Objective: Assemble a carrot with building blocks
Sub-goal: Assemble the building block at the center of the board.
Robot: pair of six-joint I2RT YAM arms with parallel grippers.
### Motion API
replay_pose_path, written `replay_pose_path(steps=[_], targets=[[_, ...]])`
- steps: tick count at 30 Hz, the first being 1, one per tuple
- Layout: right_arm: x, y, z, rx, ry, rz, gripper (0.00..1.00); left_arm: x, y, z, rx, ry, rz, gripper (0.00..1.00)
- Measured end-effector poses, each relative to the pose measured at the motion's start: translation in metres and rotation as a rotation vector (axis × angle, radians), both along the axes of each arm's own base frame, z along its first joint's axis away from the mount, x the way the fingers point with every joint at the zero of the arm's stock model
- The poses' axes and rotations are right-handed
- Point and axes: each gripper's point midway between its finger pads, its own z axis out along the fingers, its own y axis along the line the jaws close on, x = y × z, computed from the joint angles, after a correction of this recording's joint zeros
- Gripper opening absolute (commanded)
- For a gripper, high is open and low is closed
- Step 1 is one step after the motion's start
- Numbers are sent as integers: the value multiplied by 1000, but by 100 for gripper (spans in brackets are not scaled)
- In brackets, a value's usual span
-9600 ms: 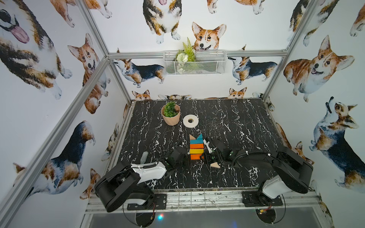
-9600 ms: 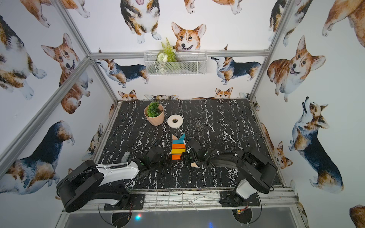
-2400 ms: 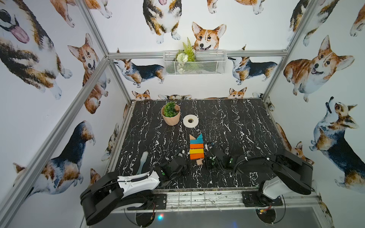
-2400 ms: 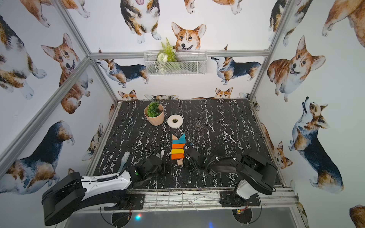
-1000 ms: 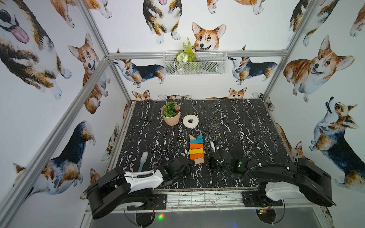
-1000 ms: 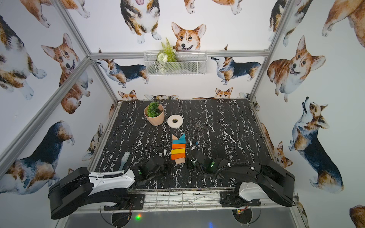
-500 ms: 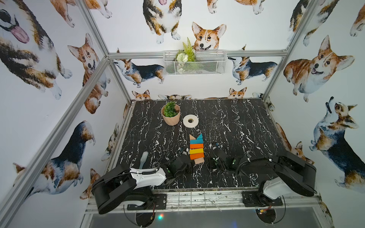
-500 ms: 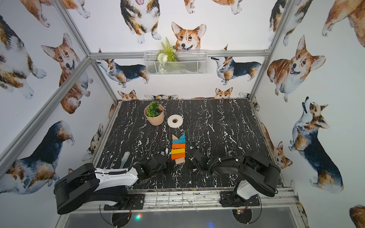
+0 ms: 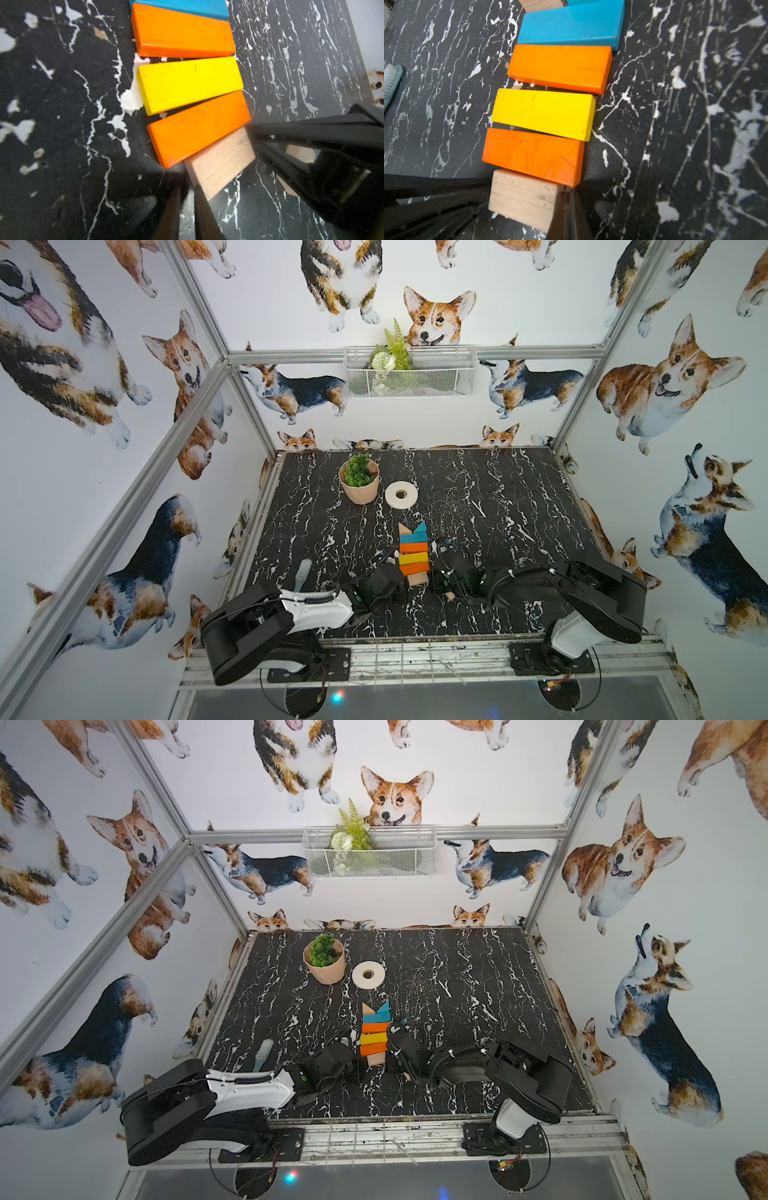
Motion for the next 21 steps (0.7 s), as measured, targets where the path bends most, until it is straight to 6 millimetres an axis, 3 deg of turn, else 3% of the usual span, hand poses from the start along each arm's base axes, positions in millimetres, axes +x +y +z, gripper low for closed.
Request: replay_pose_path(steps=[21], targets=[[-6,4,0,-6,12,21,0,1,6,0,25,-8,15,18]])
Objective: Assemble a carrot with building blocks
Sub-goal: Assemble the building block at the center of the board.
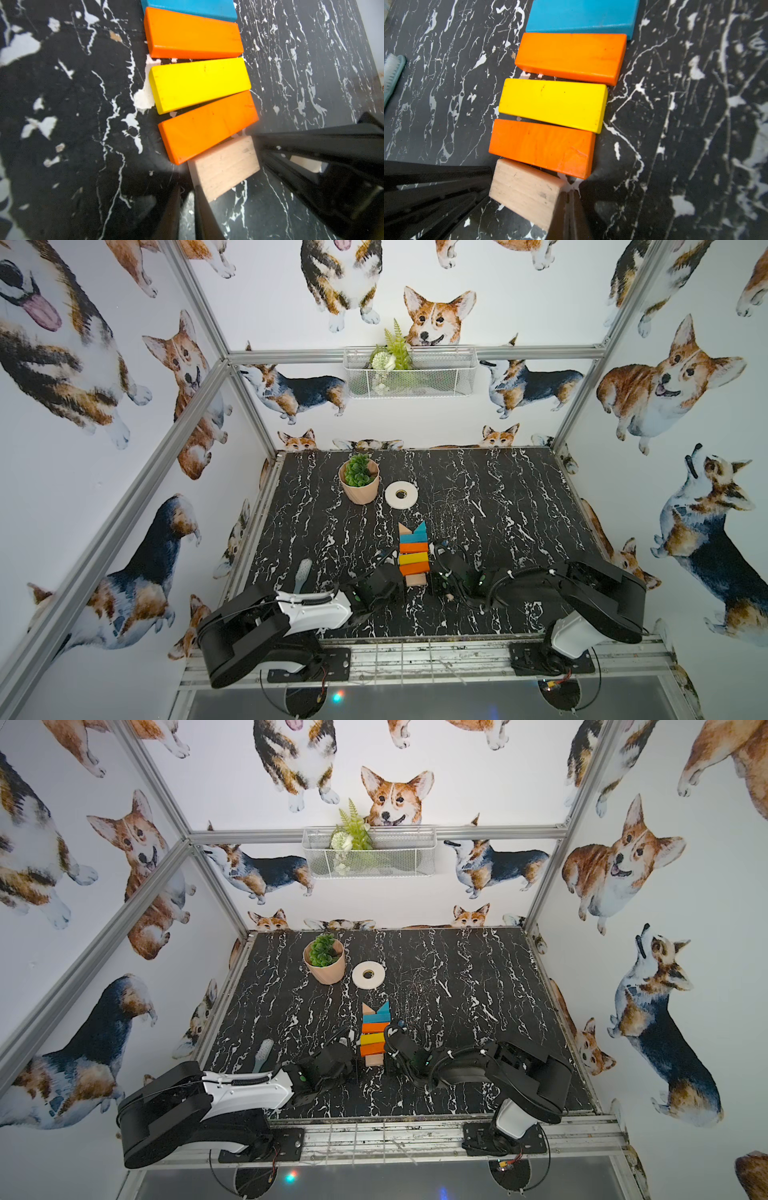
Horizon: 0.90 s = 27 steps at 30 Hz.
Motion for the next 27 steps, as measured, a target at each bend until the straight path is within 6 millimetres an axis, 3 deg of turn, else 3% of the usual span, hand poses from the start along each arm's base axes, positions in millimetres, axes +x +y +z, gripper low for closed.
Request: replay_pose_path(steps=[27], targets=[[11,1,0,-8,-38,-34,0,13,-2,0,36,-33,26,18]])
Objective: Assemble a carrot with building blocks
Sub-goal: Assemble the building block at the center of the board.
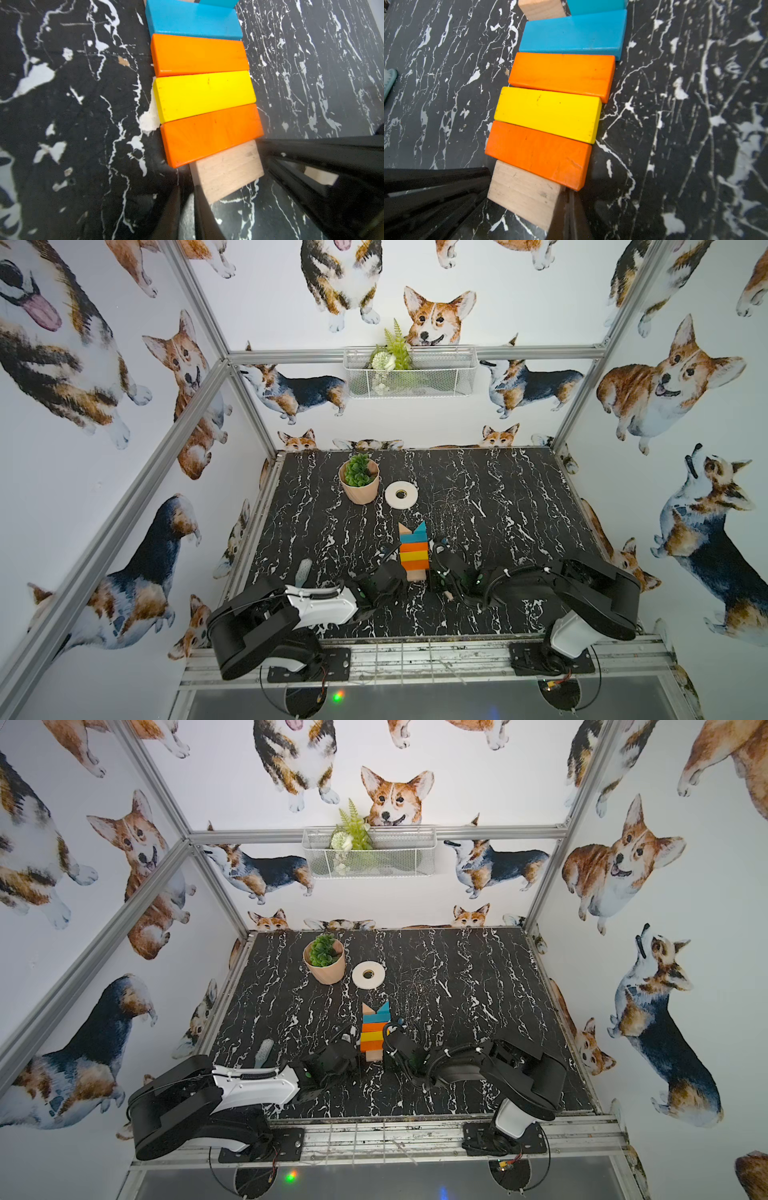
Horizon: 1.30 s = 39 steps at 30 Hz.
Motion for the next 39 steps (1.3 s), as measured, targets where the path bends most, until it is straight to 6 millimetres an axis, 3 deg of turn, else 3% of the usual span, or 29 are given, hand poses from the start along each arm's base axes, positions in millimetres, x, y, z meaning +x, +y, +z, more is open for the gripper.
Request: replay_pose_path(steps=[24,39], targets=[[-1,-2,0,-28,4,-8,12,3,1,-1,23,1,9,17],[-3,-7,0,-40,12,-23,13,4,8,-1,41,3,38,15]])
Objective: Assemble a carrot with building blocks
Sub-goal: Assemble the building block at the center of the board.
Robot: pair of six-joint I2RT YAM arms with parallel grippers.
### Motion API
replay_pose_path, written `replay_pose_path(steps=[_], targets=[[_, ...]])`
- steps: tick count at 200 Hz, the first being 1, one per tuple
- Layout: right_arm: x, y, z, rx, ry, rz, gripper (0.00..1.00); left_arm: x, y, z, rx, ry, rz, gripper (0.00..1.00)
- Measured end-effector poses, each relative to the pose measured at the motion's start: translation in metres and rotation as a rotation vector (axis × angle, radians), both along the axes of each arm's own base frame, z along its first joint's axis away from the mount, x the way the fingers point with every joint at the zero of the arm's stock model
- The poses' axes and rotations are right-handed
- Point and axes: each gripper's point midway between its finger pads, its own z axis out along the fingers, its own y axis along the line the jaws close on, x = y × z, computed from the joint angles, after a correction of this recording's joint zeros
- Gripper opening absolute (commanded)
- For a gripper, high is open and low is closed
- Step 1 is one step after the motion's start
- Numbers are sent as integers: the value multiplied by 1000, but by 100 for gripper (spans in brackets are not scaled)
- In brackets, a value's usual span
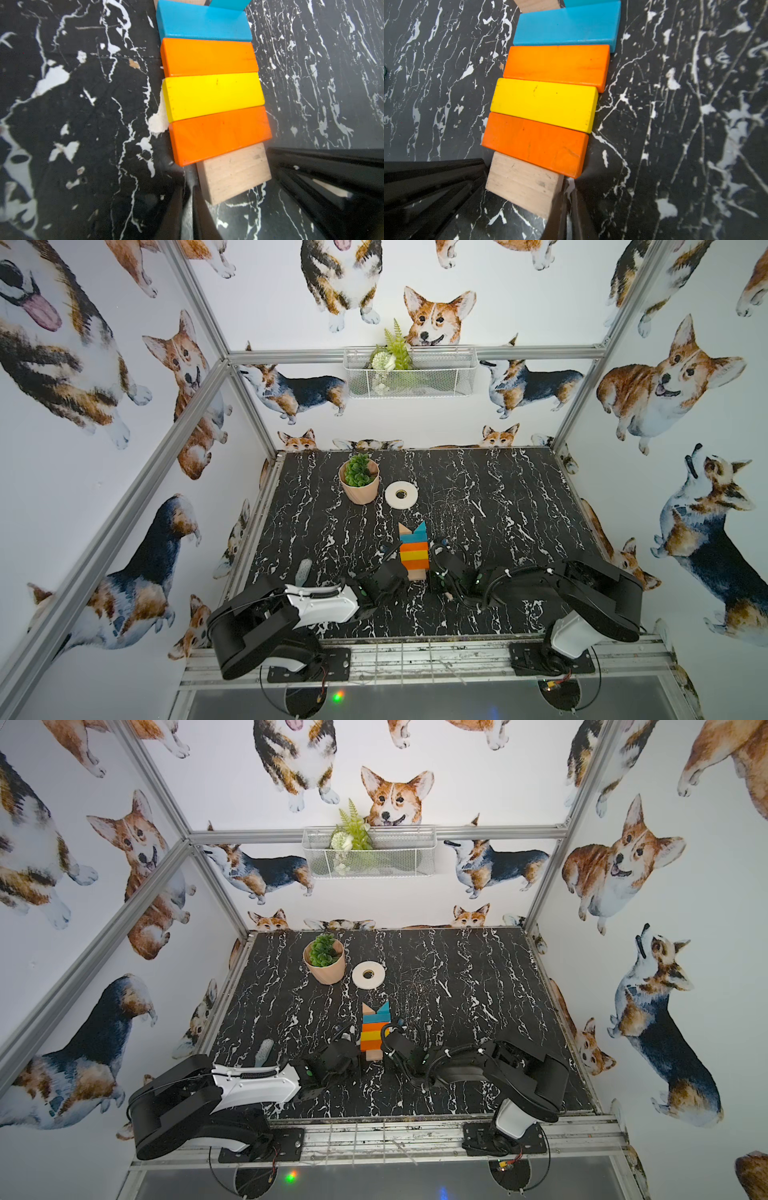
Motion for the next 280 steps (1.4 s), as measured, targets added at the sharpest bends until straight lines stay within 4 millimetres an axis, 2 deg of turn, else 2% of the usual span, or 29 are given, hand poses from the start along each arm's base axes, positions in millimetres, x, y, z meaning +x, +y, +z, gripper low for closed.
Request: replay_pose_path(steps=[28,48,66,81,99,124,161,193,280], targets=[[-1,-7,1,-11,3,-7,13,0,3,0,6,-1,8,15],[-4,-23,4,-37,12,-24,14,-3,10,1,17,1,13,15],[-5,-39,23,-49,-6,-49,26,-11,25,3,39,6,22,15],[-7,-50,42,-48,-22,-60,42,-15,35,10,39,-8,30,21],[-14,-66,53,-56,-31,-70,47,-18,42,20,20,-32,30,24],[-30,-95,47,-76,-9,-87,53,-23,47,24,16,-36,20,25],[-37,-118,27,-119,47,-114,55,-32,49,7,47,19,-7,25],[-44,-108,18,-80,71,-50,54,-31,43,2,37,32,-20,24],[-42,-74,5,-8,79,64,50,-31,33,2,-3,31,-39,22]])
